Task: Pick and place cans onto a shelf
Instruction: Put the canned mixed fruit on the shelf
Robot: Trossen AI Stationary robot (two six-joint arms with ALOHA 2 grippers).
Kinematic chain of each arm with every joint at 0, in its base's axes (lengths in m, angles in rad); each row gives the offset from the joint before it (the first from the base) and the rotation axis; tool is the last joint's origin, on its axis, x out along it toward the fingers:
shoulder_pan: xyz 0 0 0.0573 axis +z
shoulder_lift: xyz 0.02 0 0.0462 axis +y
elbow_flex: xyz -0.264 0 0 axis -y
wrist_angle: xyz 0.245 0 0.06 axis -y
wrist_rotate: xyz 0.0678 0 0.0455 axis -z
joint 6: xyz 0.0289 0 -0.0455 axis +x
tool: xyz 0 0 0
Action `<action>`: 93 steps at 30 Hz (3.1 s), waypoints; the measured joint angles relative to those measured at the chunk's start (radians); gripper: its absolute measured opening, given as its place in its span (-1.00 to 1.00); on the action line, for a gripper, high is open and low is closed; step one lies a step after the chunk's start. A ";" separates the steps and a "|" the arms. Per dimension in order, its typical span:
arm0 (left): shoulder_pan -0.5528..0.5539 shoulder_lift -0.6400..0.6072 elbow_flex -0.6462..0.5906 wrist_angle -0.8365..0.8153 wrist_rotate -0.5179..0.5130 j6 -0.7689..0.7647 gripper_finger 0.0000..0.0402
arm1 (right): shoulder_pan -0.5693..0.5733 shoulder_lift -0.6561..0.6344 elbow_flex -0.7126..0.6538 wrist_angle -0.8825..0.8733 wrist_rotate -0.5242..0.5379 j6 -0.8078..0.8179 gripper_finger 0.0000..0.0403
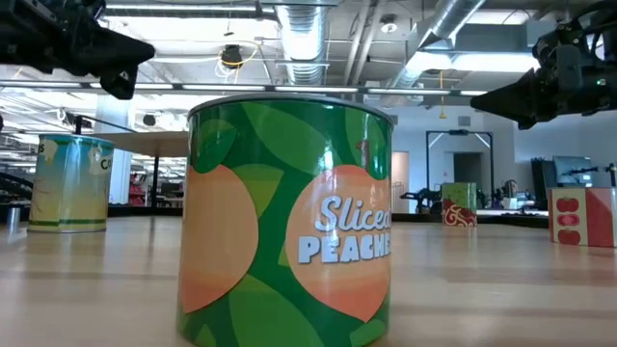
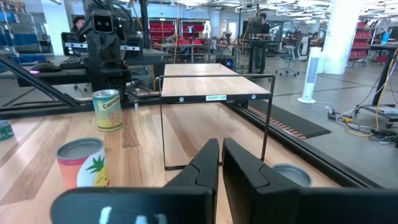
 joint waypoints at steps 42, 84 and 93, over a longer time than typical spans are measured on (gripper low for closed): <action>-0.250 1.109 0.757 -0.222 -0.102 0.100 -1.00 | 0.000 0.000 0.000 0.000 0.000 0.000 -0.77; -0.176 1.589 0.884 -0.143 -0.285 0.341 -0.57 | 0.000 0.000 0.000 0.000 0.000 0.000 -0.77; -0.154 1.579 0.887 -0.151 -0.226 0.374 -0.96 | 0.000 0.000 0.000 0.000 0.000 0.000 -0.77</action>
